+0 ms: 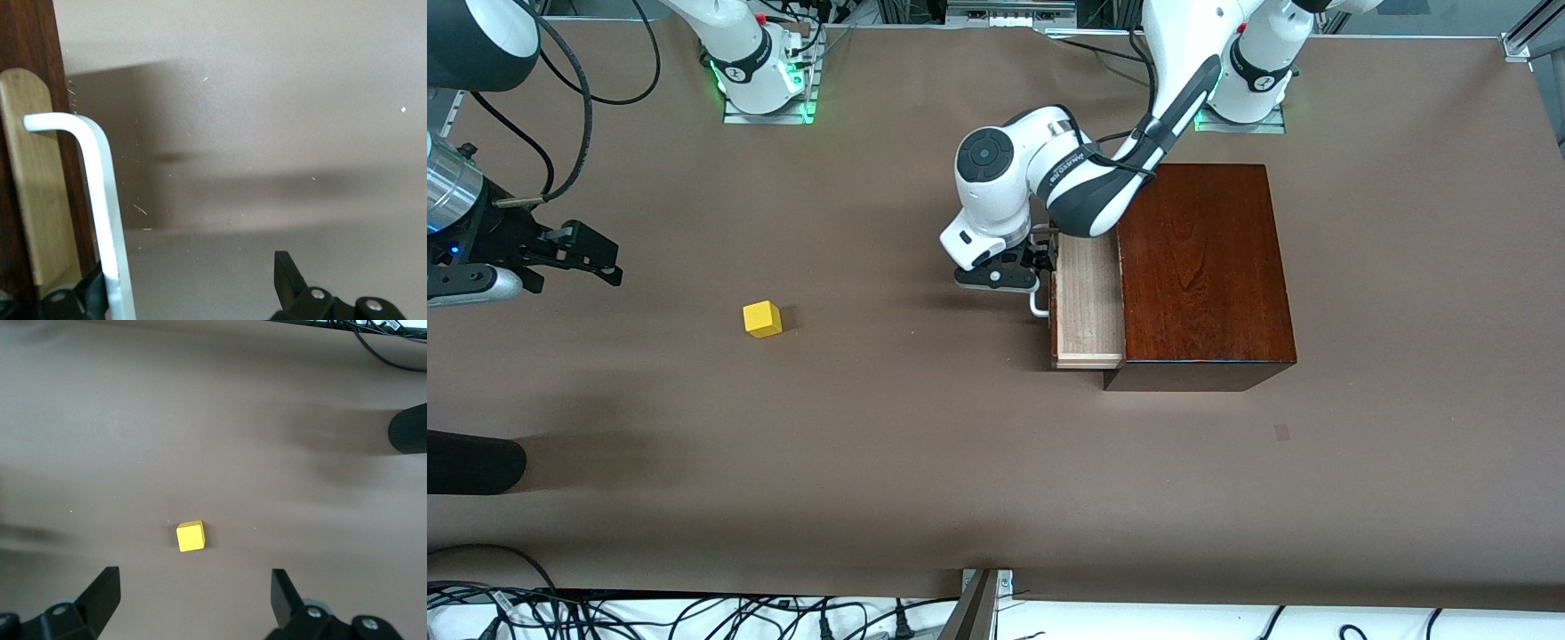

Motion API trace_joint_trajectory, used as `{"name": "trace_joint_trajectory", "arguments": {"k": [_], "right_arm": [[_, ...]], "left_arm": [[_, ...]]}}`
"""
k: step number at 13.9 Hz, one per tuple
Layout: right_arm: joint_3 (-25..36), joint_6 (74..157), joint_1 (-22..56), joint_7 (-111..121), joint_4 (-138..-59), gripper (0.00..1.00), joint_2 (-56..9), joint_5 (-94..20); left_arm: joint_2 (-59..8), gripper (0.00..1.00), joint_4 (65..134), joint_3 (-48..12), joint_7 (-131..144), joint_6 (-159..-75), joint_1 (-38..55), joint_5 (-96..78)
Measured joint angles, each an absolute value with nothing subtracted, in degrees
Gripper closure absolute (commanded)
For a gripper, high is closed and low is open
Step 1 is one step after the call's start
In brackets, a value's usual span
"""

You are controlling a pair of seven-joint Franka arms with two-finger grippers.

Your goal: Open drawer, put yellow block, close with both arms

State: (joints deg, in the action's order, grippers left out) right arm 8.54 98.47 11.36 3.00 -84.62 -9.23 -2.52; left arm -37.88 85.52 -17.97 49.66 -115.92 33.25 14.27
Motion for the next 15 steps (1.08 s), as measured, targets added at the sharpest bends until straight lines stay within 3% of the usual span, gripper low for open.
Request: {"name": "trace_joint_trajectory", "arguments": {"k": [8,15], "right_arm": [[8.5,98.9,11.4,3.0,-84.6,0.00,-9.3,-2.6],[8.8,99.1,11.3,3.0,-84.7,0.00,-9.4,-2.6]], "left_arm": [[-30.6,0.00,74.6,-17.8,40.9,-91.6,32.1,15.1],[-20.4,0.00,72.5,-17.6,37.2,-86.3,12.8,14.4]]}}
